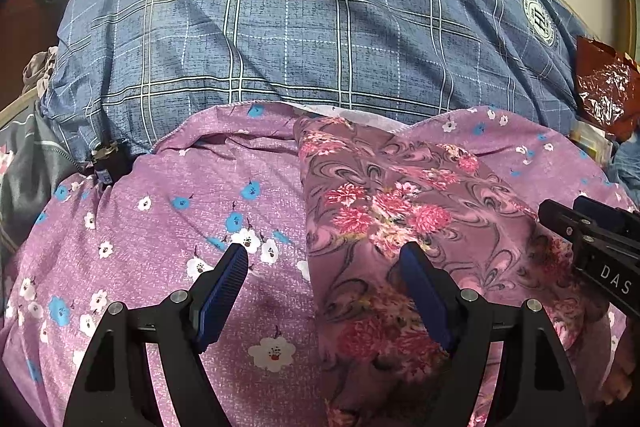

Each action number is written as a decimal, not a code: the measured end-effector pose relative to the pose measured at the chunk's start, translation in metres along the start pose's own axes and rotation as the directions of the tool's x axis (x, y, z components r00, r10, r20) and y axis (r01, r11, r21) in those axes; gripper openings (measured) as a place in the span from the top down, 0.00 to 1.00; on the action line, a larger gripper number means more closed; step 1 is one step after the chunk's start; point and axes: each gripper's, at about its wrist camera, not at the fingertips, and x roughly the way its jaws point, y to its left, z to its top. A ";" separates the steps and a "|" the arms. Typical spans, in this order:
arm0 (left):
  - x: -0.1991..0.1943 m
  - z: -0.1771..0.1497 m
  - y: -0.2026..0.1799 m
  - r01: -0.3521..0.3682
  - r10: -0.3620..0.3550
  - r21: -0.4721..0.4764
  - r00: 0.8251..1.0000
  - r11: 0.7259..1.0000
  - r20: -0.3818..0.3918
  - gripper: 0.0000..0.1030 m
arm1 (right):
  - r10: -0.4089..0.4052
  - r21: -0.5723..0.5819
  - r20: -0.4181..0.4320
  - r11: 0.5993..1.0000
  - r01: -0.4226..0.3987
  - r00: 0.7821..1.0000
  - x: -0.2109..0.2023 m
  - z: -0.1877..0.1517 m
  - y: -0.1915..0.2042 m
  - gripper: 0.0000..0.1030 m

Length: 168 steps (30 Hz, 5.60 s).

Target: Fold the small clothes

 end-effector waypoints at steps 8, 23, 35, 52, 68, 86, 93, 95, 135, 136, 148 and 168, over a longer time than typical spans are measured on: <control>0.001 0.000 0.000 0.002 -0.002 0.000 1.000 1.000 -0.006 0.24 | -0.004 -0.008 0.001 1.000 0.004 1.000 0.000 0.000 0.001 0.48; -0.004 0.002 0.005 0.004 -0.004 -0.004 1.000 1.000 0.003 0.24 | -0.008 0.044 0.019 0.999 0.007 1.000 0.000 0.001 -0.011 0.49; -0.045 0.003 0.061 -0.038 0.042 -0.068 0.997 0.997 0.066 0.24 | -0.021 0.108 0.040 0.994 0.016 0.999 0.003 0.000 -0.008 0.49; -0.036 0.016 0.050 -0.012 0.017 -0.092 0.998 0.996 0.057 0.24 | 0.118 0.145 0.069 0.981 -0.127 0.991 -0.026 0.044 -0.009 0.48; 0.014 0.030 0.050 0.060 -0.065 -0.176 0.998 0.983 -0.025 0.24 | 0.290 0.402 -0.114 0.888 -0.223 0.950 0.036 0.017 -0.106 0.42; 0.039 0.022 0.014 0.051 -0.054 -0.024 0.992 0.998 -0.117 0.24 | 0.368 0.340 -0.166 0.892 -0.298 0.915 0.038 0.019 -0.070 0.39; 0.046 0.022 0.017 0.060 -0.067 -0.060 0.990 0.996 -0.127 0.24 | 0.346 0.267 -0.251 0.922 -0.279 0.904 0.064 0.013 -0.043 0.54; 0.046 0.022 0.017 0.072 -0.079 -0.060 0.989 0.996 -0.124 0.24 | 0.374 0.267 -0.239 0.913 -0.309 0.896 0.063 0.013 -0.043 0.73; 0.045 0.021 0.016 0.054 -0.060 -0.059 0.993 0.997 -0.098 0.24 | 0.012 0.035 -0.083 0.999 -0.010 0.996 0.007 0.027 -0.032 0.55; 0.045 0.021 0.016 0.054 -0.060 -0.059 0.993 0.997 -0.098 0.24 | 0.011 0.034 -0.083 0.999 -0.009 0.997 0.007 0.027 -0.032 0.55; 0.045 0.021 0.013 0.057 -0.062 -0.053 0.993 0.997 -0.100 0.24 | 0.001 0.020 -0.081 1.000 0.000 0.997 0.007 0.026 -0.029 0.55; 0.041 0.029 0.016 0.127 -0.134 -0.072 0.986 0.989 -0.100 0.24 | -0.021 0.002 -0.099 1.000 0.021 0.995 0.018 0.027 -0.023 0.55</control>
